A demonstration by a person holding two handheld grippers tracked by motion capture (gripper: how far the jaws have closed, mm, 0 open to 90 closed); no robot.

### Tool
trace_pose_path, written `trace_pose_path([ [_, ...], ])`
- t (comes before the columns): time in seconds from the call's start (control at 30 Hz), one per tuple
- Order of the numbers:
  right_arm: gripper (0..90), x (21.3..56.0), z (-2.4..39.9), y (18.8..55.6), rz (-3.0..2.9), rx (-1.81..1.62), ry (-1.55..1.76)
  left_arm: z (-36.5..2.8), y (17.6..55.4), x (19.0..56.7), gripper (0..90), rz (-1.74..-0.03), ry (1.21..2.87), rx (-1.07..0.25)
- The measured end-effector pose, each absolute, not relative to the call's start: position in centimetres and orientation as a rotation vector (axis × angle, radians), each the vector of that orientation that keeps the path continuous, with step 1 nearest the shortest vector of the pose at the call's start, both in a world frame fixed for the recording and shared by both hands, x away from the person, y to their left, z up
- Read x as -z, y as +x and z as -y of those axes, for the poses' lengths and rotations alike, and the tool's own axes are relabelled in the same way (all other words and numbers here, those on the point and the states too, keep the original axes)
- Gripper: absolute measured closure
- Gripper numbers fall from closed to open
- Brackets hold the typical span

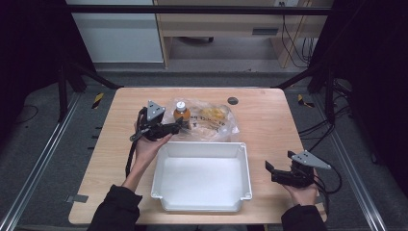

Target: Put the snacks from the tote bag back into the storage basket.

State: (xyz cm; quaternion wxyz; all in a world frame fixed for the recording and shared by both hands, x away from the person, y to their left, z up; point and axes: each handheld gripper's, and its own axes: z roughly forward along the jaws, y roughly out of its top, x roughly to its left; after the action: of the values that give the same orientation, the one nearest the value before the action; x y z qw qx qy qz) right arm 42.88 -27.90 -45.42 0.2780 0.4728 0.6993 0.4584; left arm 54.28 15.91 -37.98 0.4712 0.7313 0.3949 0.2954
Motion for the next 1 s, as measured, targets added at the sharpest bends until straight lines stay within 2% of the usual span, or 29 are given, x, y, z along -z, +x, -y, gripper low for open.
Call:
trace_pose_path([
  [1.0, 5.5, 45.1, 27.2, 43.1, -1.895, -1.252, 1.245, -14.6, 57.5, 39.5, 28.4, -1.016, 1.812, -0.708],
])
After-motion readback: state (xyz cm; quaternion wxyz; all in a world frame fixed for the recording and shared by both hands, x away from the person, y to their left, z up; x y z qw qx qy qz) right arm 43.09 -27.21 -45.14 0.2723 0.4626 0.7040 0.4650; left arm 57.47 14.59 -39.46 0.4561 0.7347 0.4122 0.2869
